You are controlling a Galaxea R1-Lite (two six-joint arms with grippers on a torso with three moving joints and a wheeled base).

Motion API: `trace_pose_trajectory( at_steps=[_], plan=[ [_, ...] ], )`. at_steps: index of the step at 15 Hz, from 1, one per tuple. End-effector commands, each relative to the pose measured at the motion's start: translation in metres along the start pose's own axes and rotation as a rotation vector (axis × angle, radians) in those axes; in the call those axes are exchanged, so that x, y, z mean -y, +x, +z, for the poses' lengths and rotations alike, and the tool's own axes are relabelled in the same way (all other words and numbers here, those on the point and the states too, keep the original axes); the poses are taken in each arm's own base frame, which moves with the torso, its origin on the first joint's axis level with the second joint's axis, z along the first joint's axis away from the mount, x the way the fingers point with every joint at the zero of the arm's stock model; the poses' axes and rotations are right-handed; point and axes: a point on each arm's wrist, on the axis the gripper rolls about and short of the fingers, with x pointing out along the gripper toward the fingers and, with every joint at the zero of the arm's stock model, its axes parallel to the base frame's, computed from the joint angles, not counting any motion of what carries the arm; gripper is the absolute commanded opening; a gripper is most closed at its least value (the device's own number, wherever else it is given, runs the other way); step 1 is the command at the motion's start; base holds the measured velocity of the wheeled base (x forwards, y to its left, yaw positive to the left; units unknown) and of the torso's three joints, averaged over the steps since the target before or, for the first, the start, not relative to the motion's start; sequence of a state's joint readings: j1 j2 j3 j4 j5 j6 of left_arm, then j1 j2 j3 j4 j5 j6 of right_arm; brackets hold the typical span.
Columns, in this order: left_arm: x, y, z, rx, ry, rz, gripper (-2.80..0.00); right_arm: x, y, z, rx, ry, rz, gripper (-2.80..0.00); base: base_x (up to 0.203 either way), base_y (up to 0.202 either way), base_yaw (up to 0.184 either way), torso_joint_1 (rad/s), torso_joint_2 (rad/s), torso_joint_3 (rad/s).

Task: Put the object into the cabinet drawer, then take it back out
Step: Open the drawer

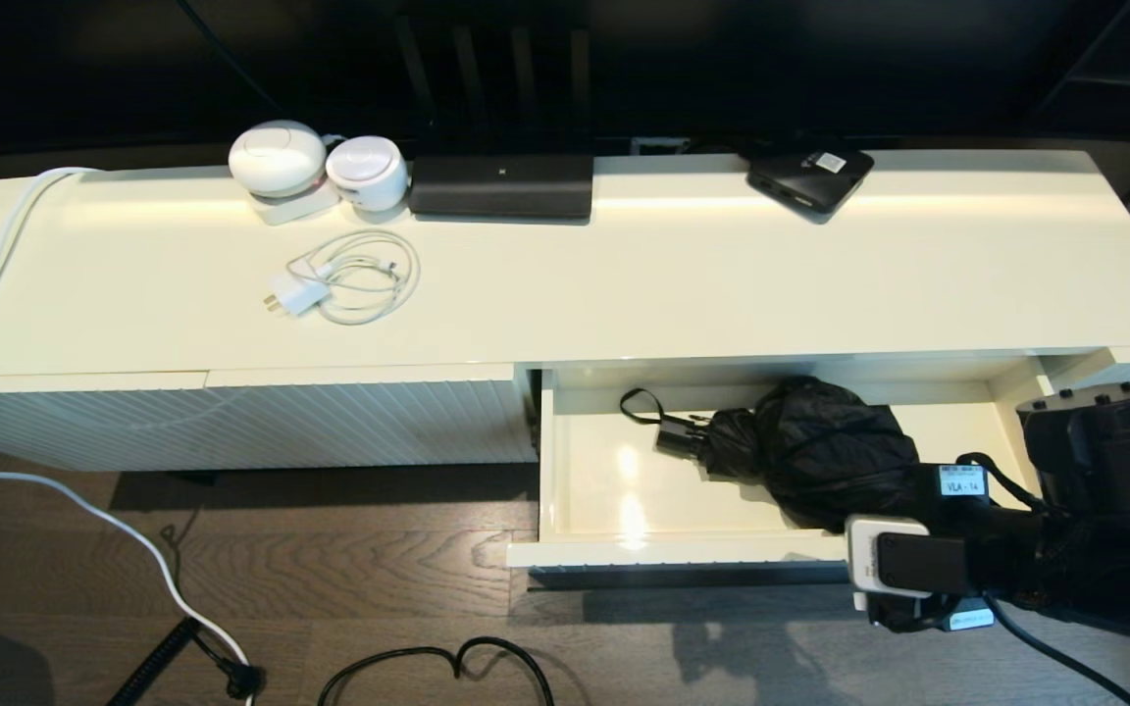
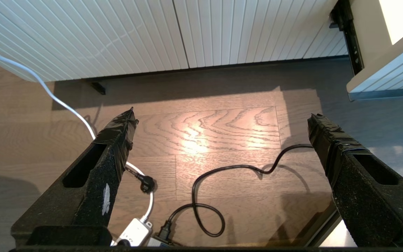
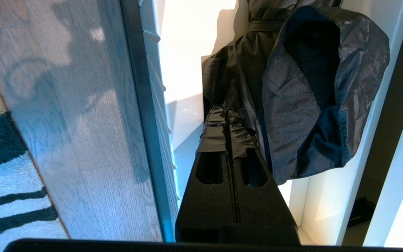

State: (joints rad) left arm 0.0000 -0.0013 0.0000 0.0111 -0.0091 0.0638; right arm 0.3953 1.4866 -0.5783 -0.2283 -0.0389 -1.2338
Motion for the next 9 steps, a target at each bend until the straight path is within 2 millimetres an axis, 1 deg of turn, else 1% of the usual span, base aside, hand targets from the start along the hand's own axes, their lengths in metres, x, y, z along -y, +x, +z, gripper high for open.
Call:
trace_pose_trajectory(
  at_steps=[1,5,7,9],
  plan=[
    [0.0,0.0,0.0,-0.002,0.001,0.0,0.0,-0.001,-0.004,-0.001,0.0,-0.007,-0.002,-2.8,0.0,0.0,0.0,0.0,0.0,0.0],
    [0.0,0.0,0.0,-0.002,0.001,0.0,0.0,0.004,-0.012,0.001,0.014,-0.006,-0.041,-2.8,0.0,0.0,0.0,0.0,0.0,0.0],
    [0.0,0.0,0.0,-0.002,0.001,0.0,0.0,0.019,-0.027,0.006,0.043,-0.008,-0.128,-2.8,0.0,0.0,0.0,0.0,0.0,0.0],
    [0.0,0.0,0.0,-0.001,0.001,0.0,0.0,0.029,-0.042,0.009,0.062,-0.01,-0.188,-2.8,0.0,0.0,0.0,0.0,0.0,0.0]
  ],
)
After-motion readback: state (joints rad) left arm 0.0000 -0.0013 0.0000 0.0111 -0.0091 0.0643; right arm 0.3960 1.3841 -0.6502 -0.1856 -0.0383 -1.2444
